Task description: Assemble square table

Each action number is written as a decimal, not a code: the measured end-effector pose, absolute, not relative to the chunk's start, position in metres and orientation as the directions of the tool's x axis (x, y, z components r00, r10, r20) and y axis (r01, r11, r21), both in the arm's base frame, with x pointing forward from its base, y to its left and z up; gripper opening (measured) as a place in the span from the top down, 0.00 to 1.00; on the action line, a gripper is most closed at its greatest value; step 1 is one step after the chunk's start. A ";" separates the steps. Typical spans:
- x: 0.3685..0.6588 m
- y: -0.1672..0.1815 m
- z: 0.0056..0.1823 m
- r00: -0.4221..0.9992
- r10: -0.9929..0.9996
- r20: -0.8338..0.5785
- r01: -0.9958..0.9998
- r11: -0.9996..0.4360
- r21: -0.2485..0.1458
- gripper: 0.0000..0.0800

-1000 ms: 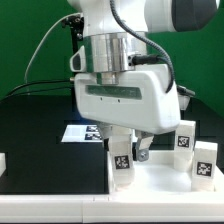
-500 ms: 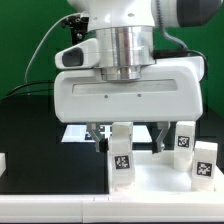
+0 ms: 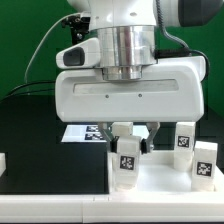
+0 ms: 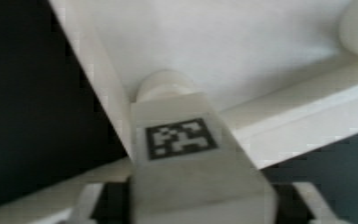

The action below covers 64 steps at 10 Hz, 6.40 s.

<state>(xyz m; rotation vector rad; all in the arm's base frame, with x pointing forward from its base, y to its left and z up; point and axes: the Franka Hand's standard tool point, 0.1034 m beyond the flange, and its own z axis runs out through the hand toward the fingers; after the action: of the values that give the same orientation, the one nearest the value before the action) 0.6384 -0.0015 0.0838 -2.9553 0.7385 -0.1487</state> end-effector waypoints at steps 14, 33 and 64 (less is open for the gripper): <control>0.637 -0.008 0.082 0.631 -0.775 0.038 -0.757 -0.626 -0.188 0.20; 0.631 -0.002 0.077 -0.145 -0.981 -0.128 -0.976 0.164 -0.145 0.64; 0.626 -0.010 0.073 0.816 -0.577 0.031 -0.568 -0.811 -0.141 0.19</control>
Offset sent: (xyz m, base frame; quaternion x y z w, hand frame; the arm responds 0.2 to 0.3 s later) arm 0.0026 0.0065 -0.0041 -0.0194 0.0111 0.3333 0.9426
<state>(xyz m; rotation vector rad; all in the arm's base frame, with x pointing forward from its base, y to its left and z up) 0.6265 -0.0097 0.0729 -2.8730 0.9104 -0.1092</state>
